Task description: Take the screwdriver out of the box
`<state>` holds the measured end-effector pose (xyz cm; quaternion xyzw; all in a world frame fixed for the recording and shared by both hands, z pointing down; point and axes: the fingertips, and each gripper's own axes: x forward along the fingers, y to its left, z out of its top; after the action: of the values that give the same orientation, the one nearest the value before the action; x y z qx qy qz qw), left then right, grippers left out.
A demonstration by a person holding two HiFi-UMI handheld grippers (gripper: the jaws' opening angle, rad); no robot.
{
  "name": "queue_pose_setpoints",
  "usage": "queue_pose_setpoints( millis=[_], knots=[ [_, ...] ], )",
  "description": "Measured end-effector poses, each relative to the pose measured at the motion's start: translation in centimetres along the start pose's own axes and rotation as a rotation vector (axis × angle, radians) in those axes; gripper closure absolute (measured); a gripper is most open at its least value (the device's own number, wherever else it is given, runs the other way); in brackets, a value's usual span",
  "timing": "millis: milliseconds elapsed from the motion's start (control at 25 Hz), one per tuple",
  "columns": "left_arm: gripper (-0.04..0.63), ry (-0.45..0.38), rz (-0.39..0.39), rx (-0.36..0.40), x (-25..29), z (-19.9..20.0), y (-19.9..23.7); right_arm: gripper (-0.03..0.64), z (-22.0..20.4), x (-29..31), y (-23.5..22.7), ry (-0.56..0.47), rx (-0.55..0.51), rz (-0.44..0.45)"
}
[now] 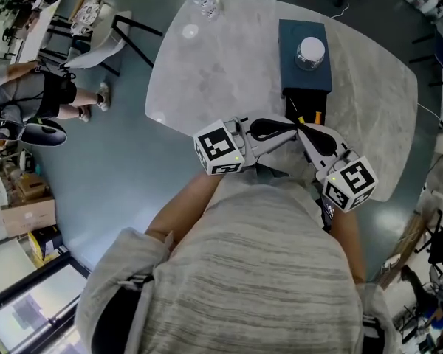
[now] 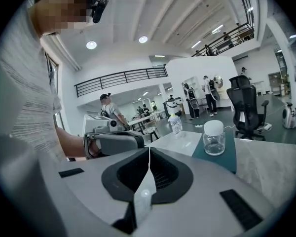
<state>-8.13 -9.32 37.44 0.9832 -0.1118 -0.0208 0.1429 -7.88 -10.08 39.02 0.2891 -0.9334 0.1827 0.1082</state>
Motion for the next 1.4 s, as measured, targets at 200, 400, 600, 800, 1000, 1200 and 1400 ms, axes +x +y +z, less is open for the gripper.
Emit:
queue_pose_setpoints(
  millis=[200, 400, 600, 800, 1000, 1200, 1400],
  knots=[
    [0.58, 0.049, -0.072, 0.02, -0.1, -1.5, 1.9, 0.604, -1.4, 1.5, -1.6, 0.033, -0.005, -0.13],
    [0.58, 0.072, -0.108, -0.021, 0.4, -2.9, 3.3, 0.604, -2.6, 2.2, -3.0, 0.07, 0.01, -0.207],
    [0.58, 0.089, -0.136, -0.047, 0.7, -4.1, 4.0, 0.604, -3.8, 2.5, -4.0, 0.094, 0.035, -0.265],
    [0.58, 0.105, -0.143, -0.06, 0.6, -5.3, 4.6, 0.604, -5.7, 3.0, -5.3, 0.183, 0.043, -0.298],
    [0.58, 0.113, -0.121, -0.093, 0.2, -6.4, 5.5, 0.601, -7.4, 3.6, -6.6, 0.286, 0.041, -0.319],
    [0.58, 0.119, -0.087, -0.13, 0.4, -7.6, 6.6, 0.538, -9.6, 3.8, -8.3, 0.396, 0.047, -0.331],
    [0.58, 0.11, -0.06, -0.154, -0.3, -7.9, 7.5, 0.526, -12.1, 4.3, -9.6, 0.519, 0.07, -0.331]
  ],
)
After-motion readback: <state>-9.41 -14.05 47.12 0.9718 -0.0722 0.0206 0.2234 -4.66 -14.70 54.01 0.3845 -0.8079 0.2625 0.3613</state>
